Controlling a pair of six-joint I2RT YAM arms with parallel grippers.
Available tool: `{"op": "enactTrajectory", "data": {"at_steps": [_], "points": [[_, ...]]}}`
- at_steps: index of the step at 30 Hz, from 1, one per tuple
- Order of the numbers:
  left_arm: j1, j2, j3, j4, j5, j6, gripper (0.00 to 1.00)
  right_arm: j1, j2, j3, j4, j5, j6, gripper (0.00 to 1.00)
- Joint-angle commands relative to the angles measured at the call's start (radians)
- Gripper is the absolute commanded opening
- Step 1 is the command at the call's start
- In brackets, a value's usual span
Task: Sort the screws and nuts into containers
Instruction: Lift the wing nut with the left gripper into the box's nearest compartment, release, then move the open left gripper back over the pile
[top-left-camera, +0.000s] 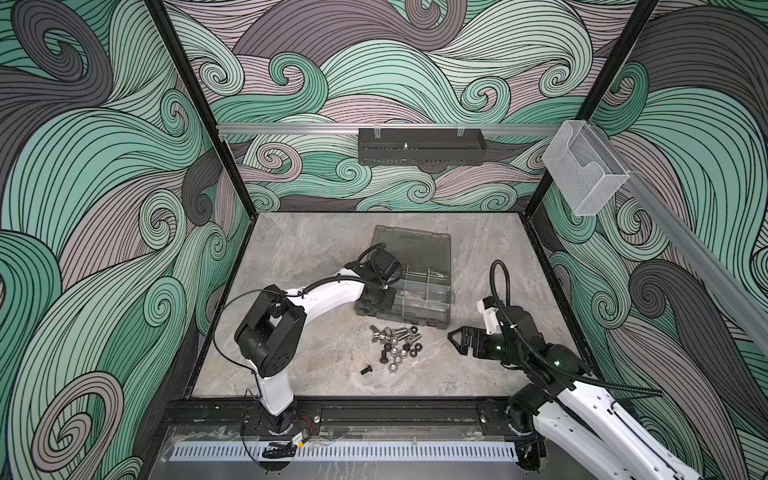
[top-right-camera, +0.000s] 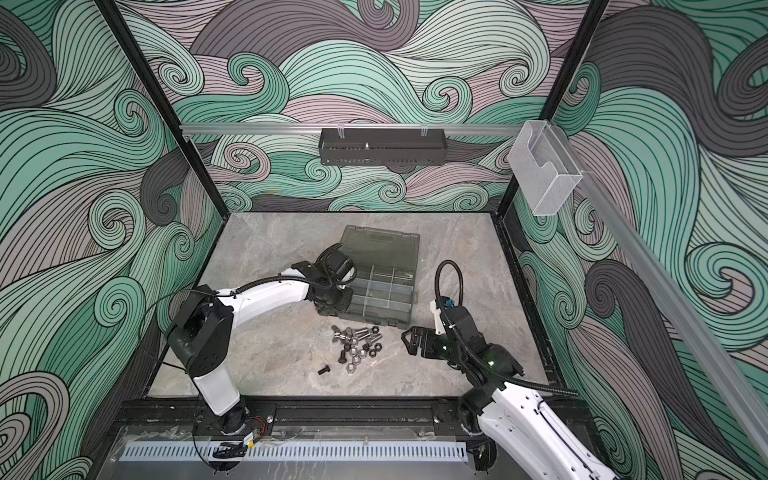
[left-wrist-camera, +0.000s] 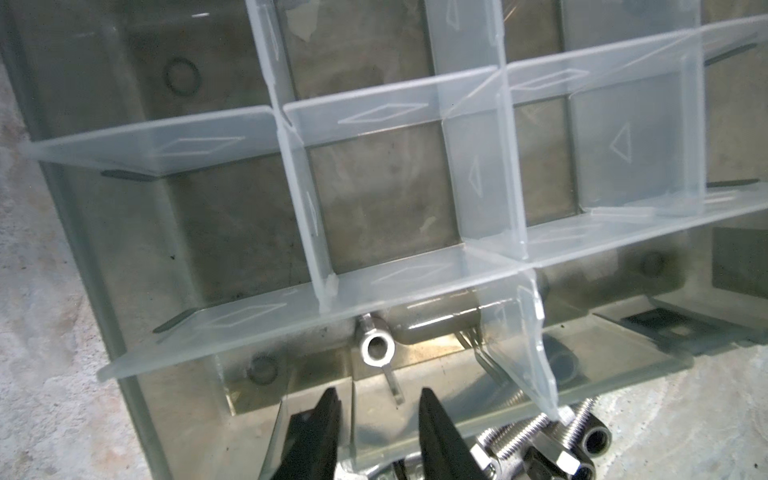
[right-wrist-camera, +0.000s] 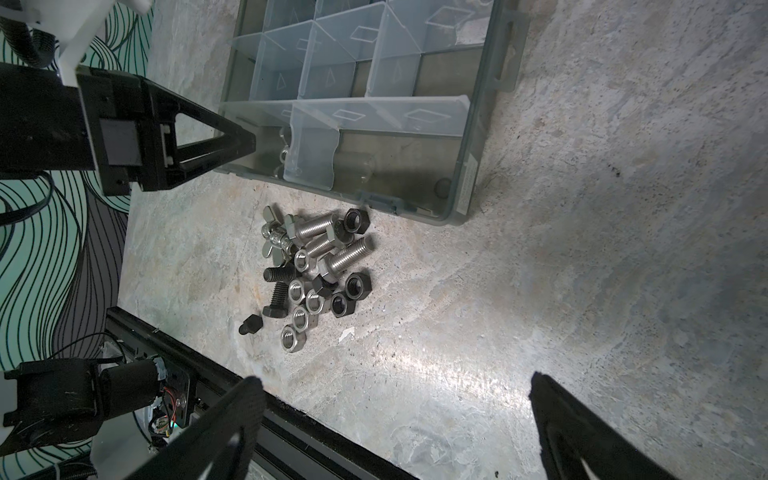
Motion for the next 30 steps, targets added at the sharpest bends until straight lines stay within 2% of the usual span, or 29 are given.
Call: {"op": "enactTrajectory", "data": {"at_steps": [1, 16, 30], "points": [[0.01, -0.009, -0.003, -0.001, 0.006, -0.013, 0.37, 0.006, -0.001, -0.012, -0.008, 0.016, 0.009, 1.0], [0.009, -0.193, -0.091, -0.033, 0.02, -0.05, 0.37, 0.006, 0.0, -0.022, 0.001, 0.018, 0.01, 1.0], [0.008, -0.374, -0.34, 0.027, 0.136, -0.227, 0.39, 0.006, 0.007, -0.044, 0.021, 0.015, 0.013, 1.0]]}}
